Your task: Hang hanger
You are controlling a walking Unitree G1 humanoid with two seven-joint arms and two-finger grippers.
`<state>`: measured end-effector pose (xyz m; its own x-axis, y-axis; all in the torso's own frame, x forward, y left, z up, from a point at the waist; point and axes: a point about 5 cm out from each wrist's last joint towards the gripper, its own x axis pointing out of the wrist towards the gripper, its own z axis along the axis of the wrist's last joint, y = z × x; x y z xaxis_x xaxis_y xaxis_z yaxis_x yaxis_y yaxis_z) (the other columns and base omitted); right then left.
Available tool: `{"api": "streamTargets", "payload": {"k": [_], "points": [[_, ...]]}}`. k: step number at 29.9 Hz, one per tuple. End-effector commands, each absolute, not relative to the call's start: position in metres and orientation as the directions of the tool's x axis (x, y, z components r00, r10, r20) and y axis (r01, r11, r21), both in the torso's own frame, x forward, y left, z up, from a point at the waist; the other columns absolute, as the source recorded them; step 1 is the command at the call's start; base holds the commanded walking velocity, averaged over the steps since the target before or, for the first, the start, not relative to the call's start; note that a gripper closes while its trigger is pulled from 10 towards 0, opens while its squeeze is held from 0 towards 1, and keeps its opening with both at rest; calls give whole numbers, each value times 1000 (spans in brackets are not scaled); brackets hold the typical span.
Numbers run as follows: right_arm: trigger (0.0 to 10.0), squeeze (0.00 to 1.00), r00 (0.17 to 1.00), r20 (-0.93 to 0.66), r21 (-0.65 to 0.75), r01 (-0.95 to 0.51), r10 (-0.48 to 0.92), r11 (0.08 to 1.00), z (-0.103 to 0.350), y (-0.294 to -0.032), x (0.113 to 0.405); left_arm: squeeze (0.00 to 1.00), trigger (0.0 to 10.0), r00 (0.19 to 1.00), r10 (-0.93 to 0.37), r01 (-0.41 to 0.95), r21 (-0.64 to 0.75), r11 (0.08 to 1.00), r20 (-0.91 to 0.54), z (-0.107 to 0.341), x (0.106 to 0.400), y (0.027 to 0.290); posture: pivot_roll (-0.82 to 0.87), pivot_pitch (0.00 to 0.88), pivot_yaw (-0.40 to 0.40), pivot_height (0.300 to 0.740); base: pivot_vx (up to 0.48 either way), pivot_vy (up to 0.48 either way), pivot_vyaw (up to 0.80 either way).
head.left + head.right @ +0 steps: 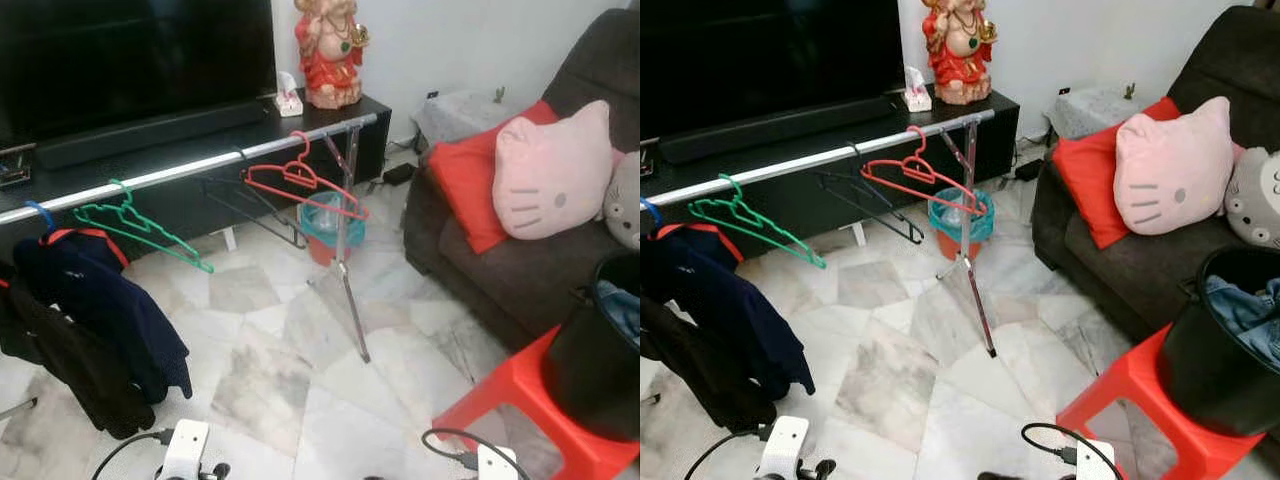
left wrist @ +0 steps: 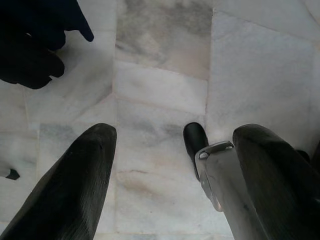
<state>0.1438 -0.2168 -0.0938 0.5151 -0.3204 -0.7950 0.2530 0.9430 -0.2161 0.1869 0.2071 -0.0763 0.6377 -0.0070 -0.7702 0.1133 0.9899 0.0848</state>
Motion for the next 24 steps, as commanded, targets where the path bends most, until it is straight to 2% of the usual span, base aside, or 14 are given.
{"api": "streamTargets", "payload": {"k": [1,24], "points": [[10000,0,530,-785,-217,248,-320,944,-91,-217,149,0,10000,640,-11,126,92,988,-768,-76,188,207,44,0,2,740,266,0,0],[10000,0,529,-788,-218,241,-316,946,-92,-216,149,0,10000,650,-21,132,85,988,-760,-74,191,204,43,0,3,740,274,0,0]]}}
